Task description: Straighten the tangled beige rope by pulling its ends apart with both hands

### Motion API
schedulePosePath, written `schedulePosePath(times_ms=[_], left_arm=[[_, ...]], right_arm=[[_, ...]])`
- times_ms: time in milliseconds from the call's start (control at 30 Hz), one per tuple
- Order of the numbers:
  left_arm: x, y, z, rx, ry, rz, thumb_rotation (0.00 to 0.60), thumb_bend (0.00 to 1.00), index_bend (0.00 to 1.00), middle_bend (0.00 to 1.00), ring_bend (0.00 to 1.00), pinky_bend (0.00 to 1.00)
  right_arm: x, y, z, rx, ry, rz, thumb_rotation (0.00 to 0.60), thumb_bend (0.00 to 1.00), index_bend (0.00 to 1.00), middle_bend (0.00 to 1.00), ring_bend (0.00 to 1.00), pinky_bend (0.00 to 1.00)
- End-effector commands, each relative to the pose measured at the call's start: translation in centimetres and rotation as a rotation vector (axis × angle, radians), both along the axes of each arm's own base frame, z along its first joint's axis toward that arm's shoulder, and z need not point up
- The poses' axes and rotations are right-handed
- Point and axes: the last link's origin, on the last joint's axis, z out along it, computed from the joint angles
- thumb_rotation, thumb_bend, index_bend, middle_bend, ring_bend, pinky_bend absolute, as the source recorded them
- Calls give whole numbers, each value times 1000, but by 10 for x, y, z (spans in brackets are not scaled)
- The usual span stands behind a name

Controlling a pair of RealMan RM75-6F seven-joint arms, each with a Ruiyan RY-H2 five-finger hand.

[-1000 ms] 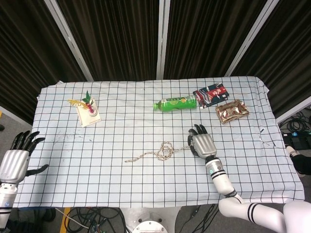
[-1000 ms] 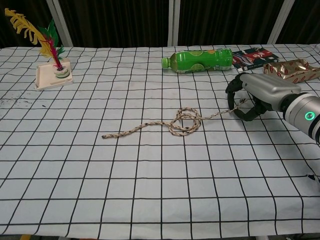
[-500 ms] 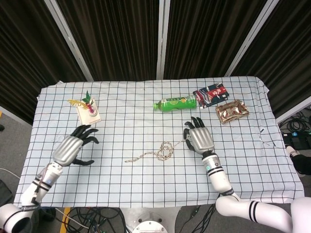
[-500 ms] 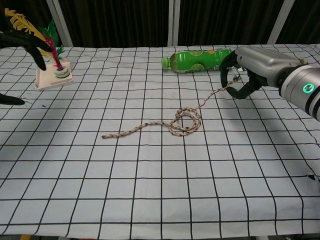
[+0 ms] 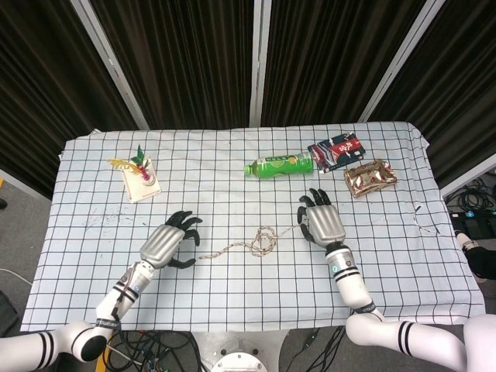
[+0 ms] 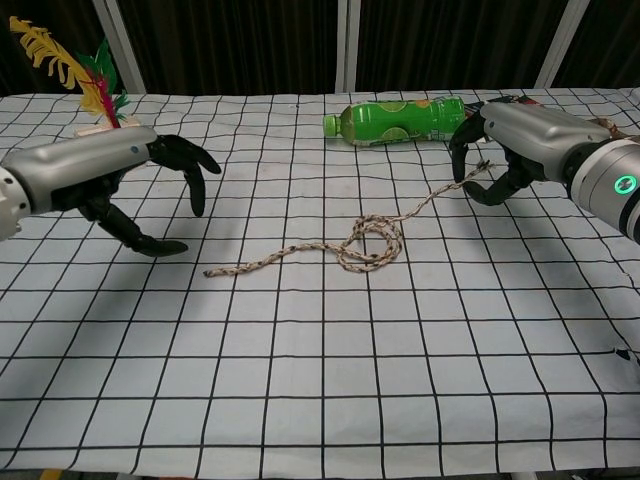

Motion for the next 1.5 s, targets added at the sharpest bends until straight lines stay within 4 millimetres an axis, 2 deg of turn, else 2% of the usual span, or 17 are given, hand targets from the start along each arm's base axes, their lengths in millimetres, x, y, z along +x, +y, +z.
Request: schedulePosePath(times_ms=[33, 233, 367, 467, 767, 900, 1500], left_arm=[[9, 0, -17, -9, 33, 5, 574, 192, 476, 146, 0, 0], [21, -3, -36, -21, 52, 17, 555, 198, 480, 146, 0, 0], [27, -3, -45, -9, 69, 16, 479, 222, 491, 146, 0, 0], [30, -1, -48, 10, 90, 5, 459, 225, 491, 146, 0, 0], [23, 2, -61, 50, 175, 5, 461, 242, 495, 146, 0, 0], [20, 1, -64, 53, 178, 12, 490, 249, 511, 147, 0, 0], [17, -1, -72, 44, 182, 5, 515, 302, 542, 148, 0, 0]], right_arm=[[-3, 0, -1, 4, 5, -4, 600, 485, 635, 204, 0, 0], [-6, -2, -3, 16, 7, -9, 600, 485, 635, 204, 0, 0], [-7, -3, -3, 18, 9, -10, 600, 485, 635, 204, 0, 0], [-8, -4, -3, 18, 7, -11, 600, 485, 635, 204, 0, 0], [-10, -6, -1, 16, 8, -13, 600, 485, 636, 204, 0, 0], [-10, -5, -3, 22, 7, -14, 600, 486, 636, 204, 0, 0], [-11, -5, -7, 26, 10, -21, 600, 486, 636, 202, 0, 0]])
